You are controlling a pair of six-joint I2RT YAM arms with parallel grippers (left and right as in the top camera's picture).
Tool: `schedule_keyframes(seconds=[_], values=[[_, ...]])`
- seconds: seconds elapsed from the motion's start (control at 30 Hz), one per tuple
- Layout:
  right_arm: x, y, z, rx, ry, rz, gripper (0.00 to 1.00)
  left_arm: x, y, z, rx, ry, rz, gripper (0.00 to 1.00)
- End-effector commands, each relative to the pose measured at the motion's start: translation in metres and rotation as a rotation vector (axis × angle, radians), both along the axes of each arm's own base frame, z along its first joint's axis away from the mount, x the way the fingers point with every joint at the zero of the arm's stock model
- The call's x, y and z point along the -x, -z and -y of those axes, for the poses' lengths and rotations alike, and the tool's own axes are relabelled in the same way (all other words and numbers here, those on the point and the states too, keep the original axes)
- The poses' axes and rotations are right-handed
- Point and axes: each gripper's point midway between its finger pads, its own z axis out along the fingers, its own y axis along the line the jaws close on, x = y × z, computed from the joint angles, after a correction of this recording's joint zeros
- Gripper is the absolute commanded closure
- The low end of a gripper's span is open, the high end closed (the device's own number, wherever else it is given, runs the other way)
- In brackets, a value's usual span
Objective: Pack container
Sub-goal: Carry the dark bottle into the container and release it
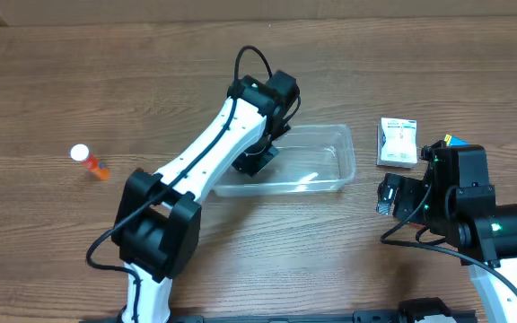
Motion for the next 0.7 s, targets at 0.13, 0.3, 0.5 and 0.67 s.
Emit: schedule_keyframes(seconds=[0.13, 0.3, 0.5, 0.67], values=[[-0.005, -0.012, 0.0, -0.01, 0.006, 0.038, 0.0, -0.001, -0.003, -0.02, -0.111, -0.05, 0.033, 0.36], [-0.003, -0.011, 0.0, -0.009, 0.006, 0.026, 0.0, -0.005, -0.044, -0.027, -0.051, -0.243, 0.18, 0.32], [-0.003, -0.011, 0.0, -0.009, 0.006, 0.028, 0.0, 0.005, -0.168, -0.076, 0.154, -0.629, 0.559, 0.0], [-0.003, -0.011, 0.0, -0.009, 0.006, 0.029, 0.0, 0.022, -0.216, -0.188, 0.285, -1.07, 0.673, 0.0]])
